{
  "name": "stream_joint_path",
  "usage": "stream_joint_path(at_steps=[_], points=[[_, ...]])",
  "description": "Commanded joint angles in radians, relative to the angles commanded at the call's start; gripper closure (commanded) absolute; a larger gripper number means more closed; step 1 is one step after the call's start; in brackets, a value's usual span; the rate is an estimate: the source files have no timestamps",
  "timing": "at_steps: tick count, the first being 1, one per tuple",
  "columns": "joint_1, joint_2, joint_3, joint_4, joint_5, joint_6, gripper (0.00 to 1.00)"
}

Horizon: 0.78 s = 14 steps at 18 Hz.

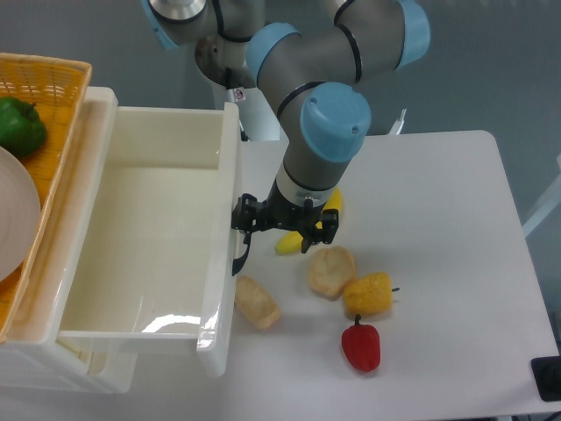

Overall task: Slide the top white drawer open
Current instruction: 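Keep pulling the drawer out to full extension, holding the handle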

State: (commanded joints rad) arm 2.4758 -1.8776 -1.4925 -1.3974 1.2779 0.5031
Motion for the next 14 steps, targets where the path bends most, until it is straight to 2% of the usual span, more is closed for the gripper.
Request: stream_joint_path(at_steps=[14], points=[[0.022, -0.009, -0.012, -0.014, -0.089, -0.005, 0.00]])
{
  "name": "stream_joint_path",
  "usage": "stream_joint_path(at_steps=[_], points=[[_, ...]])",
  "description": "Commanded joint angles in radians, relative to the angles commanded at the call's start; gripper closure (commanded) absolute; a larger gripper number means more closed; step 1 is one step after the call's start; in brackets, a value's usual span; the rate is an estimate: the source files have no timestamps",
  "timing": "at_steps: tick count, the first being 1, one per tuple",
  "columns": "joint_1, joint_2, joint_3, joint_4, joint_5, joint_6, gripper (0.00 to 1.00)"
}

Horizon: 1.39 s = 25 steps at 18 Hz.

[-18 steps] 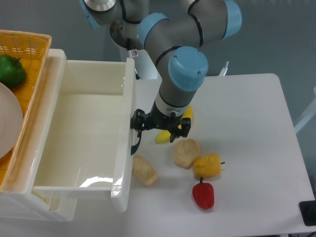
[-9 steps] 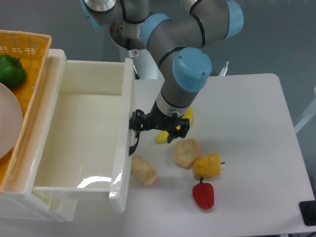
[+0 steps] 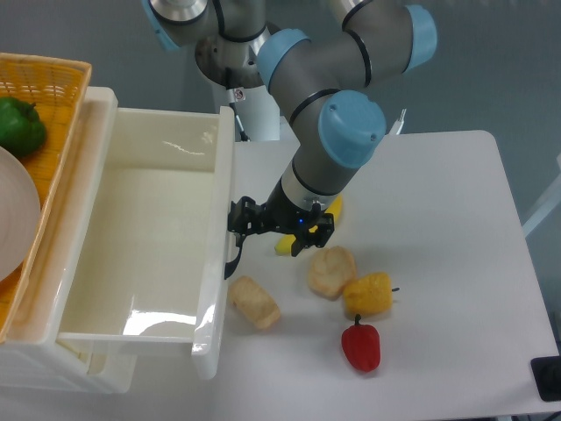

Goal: Slide the top white drawer open

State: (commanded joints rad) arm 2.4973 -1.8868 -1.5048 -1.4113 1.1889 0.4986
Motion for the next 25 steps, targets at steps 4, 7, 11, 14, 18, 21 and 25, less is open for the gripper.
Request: stream_joint_path(at_steps=[4, 7, 11, 14, 18, 21, 25], points=[[0.012, 0.005, 0.000, 0.000, -0.014, 0.000, 0.00], [0.031, 0.011, 0.002, 0.017, 0.003, 0.012, 0.00], [0.035, 0.012, 0.021, 0.037, 0.086, 0.015, 0.00], [0.040, 0.021, 0.025, 0.066, 0.112, 0.058, 0.00], [0.037, 0.023, 0.028, 0.113, 0.231, 0.184, 0.00], [0.043, 0.025, 0.023, 0.120, 0.259, 0.225, 0.00], [0.055, 0.040, 0.018, 0.118, 0.259, 0.236, 0.00]])
